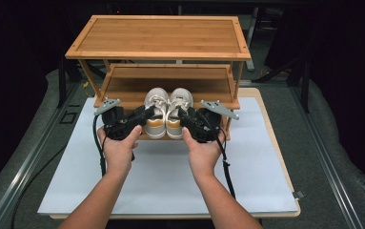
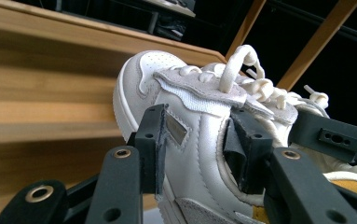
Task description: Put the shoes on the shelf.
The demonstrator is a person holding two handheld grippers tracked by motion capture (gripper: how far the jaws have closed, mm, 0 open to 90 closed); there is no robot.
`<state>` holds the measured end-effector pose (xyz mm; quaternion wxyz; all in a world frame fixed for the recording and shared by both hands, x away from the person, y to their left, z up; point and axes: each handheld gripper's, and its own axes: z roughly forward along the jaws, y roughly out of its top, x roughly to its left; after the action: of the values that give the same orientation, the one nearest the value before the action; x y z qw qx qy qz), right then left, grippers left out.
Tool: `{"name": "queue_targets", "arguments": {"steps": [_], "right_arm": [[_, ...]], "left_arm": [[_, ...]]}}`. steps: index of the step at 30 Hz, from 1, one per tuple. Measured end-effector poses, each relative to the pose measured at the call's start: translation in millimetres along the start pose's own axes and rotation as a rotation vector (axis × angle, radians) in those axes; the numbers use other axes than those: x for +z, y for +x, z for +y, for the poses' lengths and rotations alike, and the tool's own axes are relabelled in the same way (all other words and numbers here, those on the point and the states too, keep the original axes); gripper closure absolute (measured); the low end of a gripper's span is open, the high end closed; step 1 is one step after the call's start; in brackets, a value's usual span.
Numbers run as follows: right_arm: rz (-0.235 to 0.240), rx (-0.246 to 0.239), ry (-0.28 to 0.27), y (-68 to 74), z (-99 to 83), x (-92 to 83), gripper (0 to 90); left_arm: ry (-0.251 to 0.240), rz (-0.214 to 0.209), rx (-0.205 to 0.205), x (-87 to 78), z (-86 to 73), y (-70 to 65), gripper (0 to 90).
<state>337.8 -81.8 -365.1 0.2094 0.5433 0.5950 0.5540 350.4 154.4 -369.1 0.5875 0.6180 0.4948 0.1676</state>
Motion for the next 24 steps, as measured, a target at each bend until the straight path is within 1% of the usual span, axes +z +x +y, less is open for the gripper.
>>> {"name": "queue_targets", "arguments": {"steps": [1,3,4,7,9,10,11,12,14,15,17,20,24], "right_arm": [[-0.001,0.001,-0.014,-0.1,1.3,2.5,63.1],[-0.005,0.001,-0.015,-0.1,4.9,6.0,63.1],[-0.010,-0.002,-0.005,0.0,6.4,6.4,63.1],[-0.014,-0.006,-0.024,-1.7,12.2,13.2,63.1],[-0.013,-0.005,-0.010,-4.1,16.4,17.1,63.1],[-0.011,-0.002,-0.023,-4.9,17.7,19.7,63.1],[-0.015,-0.003,-0.016,-5.2,19.1,20.5,63.1],[-0.008,-0.007,-0.022,-5.9,21.2,22.6,63.1],[-0.018,-0.008,-0.020,-6.5,24.9,26.1,63.0],[-0.014,-0.005,-0.018,-7.4,26.2,27.6,63.0],[-0.022,-0.003,-0.022,-8.3,27.7,30.8,63.1],[-0.022,0.008,-0.027,-10.5,28.9,35.2,63.1],[-0.025,0.025,-0.035,-14.9,30.9,39.0,63.0]], "left_arm": [[-0.004,0.000,-0.001,1.8,2.4,0.9,60.6],[-0.011,-0.002,-0.004,4.6,5.4,2.2,60.6],[-0.016,-0.002,-0.005,6.8,6.9,2.7,60.6],[-0.020,-0.001,-0.011,14.0,11.0,5.0,60.6],[-0.025,-0.007,-0.017,18.2,14.6,7.9,60.6],[-0.026,-0.009,-0.020,19.5,15.4,8.9,60.6],[-0.028,-0.012,-0.026,21.7,16.5,10.1,60.6],[-0.029,-0.013,-0.028,23.1,17.1,10.9,60.6],[-0.028,-0.013,-0.037,27.1,19.0,13.1,60.6],[-0.031,-0.010,-0.038,28.4,19.7,13.2,60.6],[-0.036,-0.004,-0.041,31.5,21.3,13.4,60.6],[-0.031,0.002,-0.039,35.8,23.2,13.8,60.6],[-0.028,-0.002,-0.044,41.1,24.9,14.6,60.6]]}}
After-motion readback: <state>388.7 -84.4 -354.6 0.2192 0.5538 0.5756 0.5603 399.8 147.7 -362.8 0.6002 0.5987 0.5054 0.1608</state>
